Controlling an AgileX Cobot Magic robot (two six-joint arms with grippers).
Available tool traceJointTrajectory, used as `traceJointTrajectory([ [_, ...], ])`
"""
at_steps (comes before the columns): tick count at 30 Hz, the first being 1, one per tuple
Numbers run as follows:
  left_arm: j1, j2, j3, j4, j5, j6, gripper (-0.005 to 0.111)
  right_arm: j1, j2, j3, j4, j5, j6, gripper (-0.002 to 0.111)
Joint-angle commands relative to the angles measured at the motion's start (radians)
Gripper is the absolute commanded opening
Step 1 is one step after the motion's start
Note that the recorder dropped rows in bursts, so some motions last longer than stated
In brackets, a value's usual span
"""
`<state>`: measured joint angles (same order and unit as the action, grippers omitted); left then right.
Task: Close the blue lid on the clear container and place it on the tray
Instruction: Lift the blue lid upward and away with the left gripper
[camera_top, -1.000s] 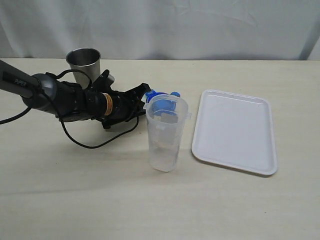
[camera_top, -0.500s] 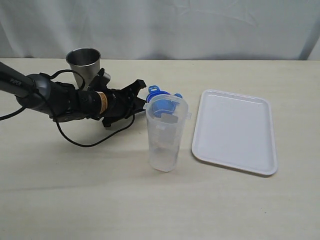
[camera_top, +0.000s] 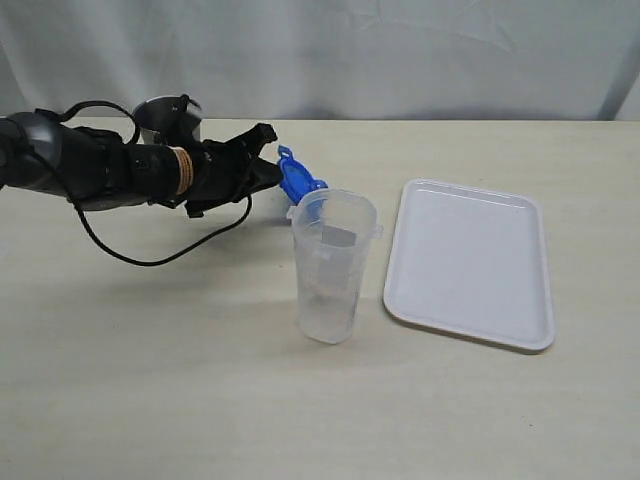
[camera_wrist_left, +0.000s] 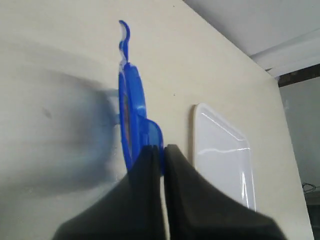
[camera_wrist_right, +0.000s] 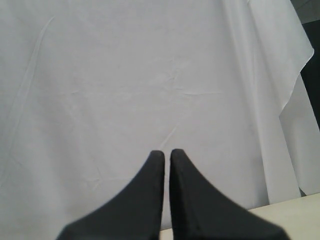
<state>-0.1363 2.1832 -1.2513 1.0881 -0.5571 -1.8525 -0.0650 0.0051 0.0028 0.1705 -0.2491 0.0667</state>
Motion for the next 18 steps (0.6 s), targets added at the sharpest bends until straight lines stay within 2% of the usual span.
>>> traceJointTrajectory([
  [1,0.001,-0.061,0.001,0.061,0.029,0.002,0.0,-0.003,-0.005,-0.003,0.002,0.013,0.001,0.004],
  [5,0.001,-0.112,0.001,0.152,0.106,-0.002,0.0,-0.003,-0.005,-0.003,0.002,0.015,0.001,0.004],
  [18,0.001,-0.234,0.001,0.314,0.098,-0.012,0.0,-0.003,-0.005,-0.003,0.002,0.015,0.001,0.004],
])
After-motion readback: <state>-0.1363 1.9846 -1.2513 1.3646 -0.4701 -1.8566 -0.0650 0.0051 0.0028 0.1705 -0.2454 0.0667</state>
